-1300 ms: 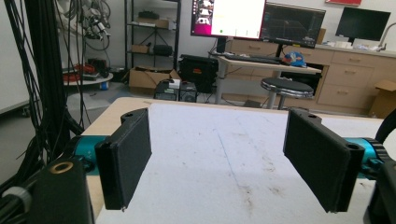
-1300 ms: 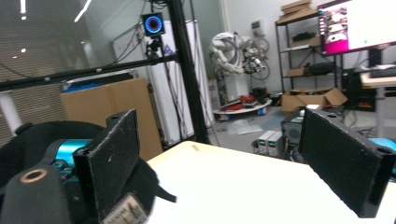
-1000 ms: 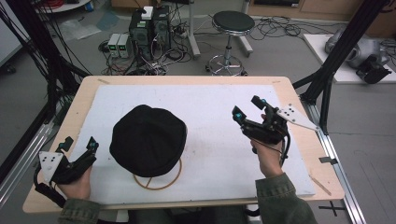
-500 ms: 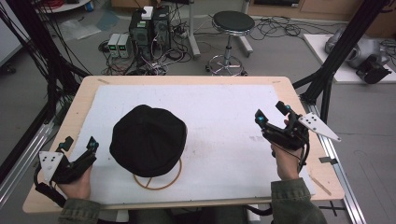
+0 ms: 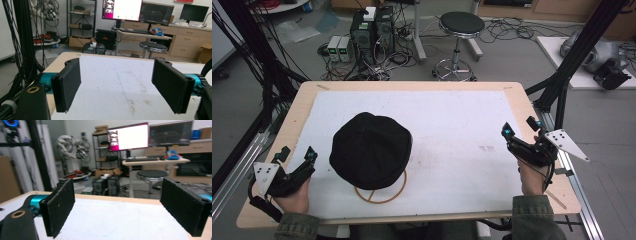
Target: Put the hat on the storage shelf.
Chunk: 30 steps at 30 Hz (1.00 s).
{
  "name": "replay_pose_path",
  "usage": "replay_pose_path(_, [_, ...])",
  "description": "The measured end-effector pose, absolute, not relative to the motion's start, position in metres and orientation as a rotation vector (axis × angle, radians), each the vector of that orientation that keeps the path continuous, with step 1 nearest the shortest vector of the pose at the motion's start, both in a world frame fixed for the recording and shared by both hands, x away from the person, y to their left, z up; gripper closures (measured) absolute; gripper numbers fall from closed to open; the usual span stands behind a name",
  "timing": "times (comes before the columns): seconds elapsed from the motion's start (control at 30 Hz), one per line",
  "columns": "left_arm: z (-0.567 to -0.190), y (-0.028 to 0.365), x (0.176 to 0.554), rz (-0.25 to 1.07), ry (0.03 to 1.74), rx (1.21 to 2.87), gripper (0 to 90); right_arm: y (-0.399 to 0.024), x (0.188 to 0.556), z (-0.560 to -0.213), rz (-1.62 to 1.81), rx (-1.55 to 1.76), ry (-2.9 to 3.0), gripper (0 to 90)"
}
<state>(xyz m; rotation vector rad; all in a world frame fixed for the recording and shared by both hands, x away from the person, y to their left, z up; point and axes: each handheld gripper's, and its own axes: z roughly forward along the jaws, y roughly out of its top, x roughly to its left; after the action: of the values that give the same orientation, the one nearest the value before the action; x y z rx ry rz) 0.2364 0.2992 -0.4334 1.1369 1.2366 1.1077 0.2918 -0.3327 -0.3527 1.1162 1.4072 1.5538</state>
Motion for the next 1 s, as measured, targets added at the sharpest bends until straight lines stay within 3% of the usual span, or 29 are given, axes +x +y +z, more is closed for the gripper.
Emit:
replay_pose_path(0.43, [-0.434, 0.299, 0.237, 1.109, 1.237, 1.142, 23.6, -0.347, 0.297, -0.397, 1.391, 1.253, 1.367, 12.1])
replay_pose_path(1.0, [-0.434, 0.300, 0.238, 1.109, 1.242, 1.142, 23.6, -0.345, 0.300, -0.423, 1.308, 1.326, 1.388, 12.0])
